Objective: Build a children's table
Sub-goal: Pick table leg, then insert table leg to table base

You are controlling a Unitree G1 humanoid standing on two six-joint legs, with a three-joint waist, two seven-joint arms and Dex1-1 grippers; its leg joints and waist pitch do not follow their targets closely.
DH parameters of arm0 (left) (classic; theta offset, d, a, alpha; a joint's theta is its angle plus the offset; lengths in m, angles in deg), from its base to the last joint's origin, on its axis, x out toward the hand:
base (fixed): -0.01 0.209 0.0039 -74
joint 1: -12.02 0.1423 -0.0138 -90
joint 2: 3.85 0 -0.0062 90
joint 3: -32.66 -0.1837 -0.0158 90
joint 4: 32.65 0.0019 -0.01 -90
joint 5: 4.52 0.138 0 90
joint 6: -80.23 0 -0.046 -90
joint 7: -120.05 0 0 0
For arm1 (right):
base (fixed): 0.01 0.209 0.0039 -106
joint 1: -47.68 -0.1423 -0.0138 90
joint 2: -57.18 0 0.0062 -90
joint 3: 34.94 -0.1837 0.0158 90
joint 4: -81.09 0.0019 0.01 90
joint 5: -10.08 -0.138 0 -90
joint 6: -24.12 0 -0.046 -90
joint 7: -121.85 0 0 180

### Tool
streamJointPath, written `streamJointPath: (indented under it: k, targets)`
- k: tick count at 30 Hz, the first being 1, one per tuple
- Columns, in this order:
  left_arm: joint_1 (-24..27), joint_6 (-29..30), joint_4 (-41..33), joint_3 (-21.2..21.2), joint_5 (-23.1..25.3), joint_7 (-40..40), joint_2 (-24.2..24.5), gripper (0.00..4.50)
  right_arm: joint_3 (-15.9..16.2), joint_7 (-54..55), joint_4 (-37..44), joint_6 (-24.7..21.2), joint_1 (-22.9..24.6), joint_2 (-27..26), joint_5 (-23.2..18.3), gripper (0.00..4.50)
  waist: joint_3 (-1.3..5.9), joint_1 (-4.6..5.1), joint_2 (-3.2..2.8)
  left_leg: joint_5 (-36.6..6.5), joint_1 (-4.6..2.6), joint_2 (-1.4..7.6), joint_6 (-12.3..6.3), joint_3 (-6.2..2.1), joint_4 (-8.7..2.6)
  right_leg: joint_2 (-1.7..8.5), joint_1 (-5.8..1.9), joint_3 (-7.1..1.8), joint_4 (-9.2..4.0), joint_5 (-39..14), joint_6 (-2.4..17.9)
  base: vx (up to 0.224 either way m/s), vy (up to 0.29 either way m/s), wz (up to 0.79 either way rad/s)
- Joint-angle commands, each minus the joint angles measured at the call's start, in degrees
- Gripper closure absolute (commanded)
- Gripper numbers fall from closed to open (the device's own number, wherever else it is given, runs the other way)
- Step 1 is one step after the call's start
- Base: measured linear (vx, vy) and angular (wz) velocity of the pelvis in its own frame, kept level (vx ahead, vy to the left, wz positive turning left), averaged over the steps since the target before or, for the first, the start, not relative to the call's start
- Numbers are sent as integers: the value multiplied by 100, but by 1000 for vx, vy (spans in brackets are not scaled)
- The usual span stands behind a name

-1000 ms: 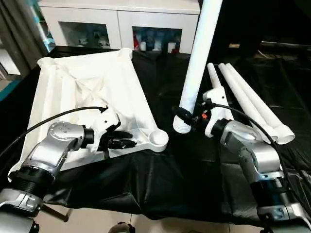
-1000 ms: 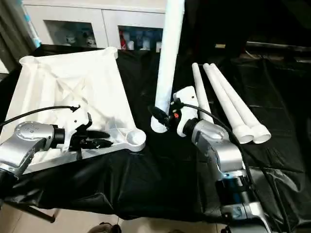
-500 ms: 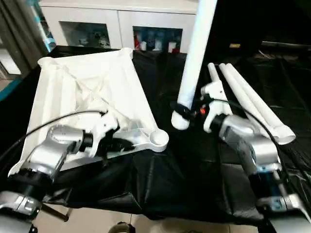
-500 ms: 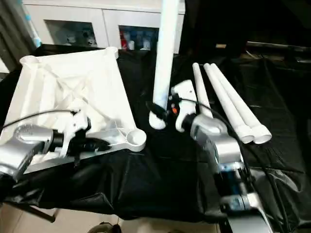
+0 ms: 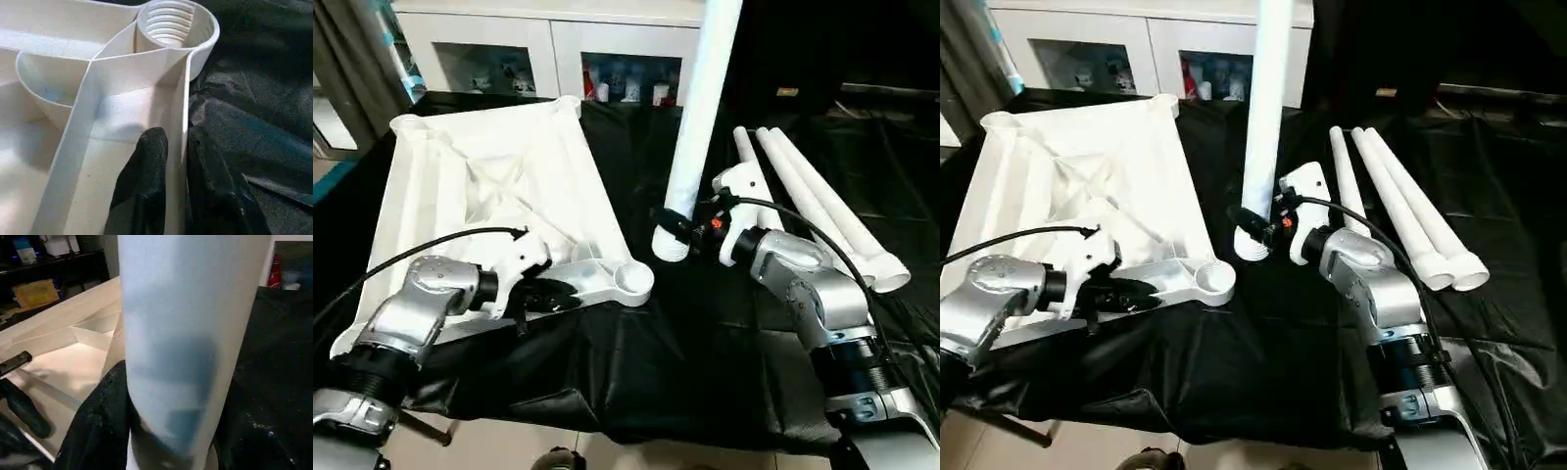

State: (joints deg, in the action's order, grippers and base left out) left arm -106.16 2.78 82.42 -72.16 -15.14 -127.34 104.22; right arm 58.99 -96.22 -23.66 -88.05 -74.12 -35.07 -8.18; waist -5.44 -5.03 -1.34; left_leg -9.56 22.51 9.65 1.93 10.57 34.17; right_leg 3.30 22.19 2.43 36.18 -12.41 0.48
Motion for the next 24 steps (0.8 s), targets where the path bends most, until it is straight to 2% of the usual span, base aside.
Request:
streamJointPath:
  k: [1, 5, 8, 12, 16, 20, 24]
  targets:
    - [37, 17, 13, 78, -58, -54, -24, 404, -3, -109, 91, -47, -104, 8, -39, 262, 454, 6, -44, -1019, -176, 360, 47, -139, -422, 526, -199, -290, -371, -279, 1506, 0, 0, 0]
    - [8, 86, 16, 60, -98, -145, -107, 440, 82, -262, 151, -178, -106, -7, -83, 262, 455, 8, -37, -1024, -177, 364, 43, -141, -424, 523, -204, -289, -368, -325, 1501, 0, 0, 0]
    - [39, 11, 23, -165, 166, -156, -91, 449, 301, -380, 208, -302, -68, -4, -17, 262, 453, 12, -24, -974, -171, 369, 12, -140, -423, 530, -207, -292, -371, -299, 1484, 0, 0, 0]
    - [68, -74, 34, -291, 331, -88, -126, 450, 446, -485, 324, -494, -41, -27, -61, 262, 439, 10, -22, -1062, -183, 376, 30, -141, -434, 531, -192, -295, -390, -477, 1446, 0, 0, 0]
    - [-20, -138, 83, -407, 541, 24, -155, 450, 554, -592, 332, -689, -37, 0, -27, 262, 425, 1, -35, -1260, -203, 383, 134, -147, -460, 531, -172, -301, -417, -739, 1394, 0, 0, 0]
    - [-104, -148, 98, -372, 544, 51, -253, 450, 614, -620, 240, -612, -21, 2, 47, 262, 415, -12, -32, -1478, -219, 384, 239, -149, -472, 559, -168, -314, -446, -1056, 1343, 0, 0, 0]
    - [-195, -194, 52, -327, 517, 46, -335, 450, 613, -616, 141, -606, 8, -59, 35, 262, 448, -33, -29, -1345, -211, 387, 227, -143, -463, 554, -174, -306, -416, -834, 1367, 0, 0, 0]
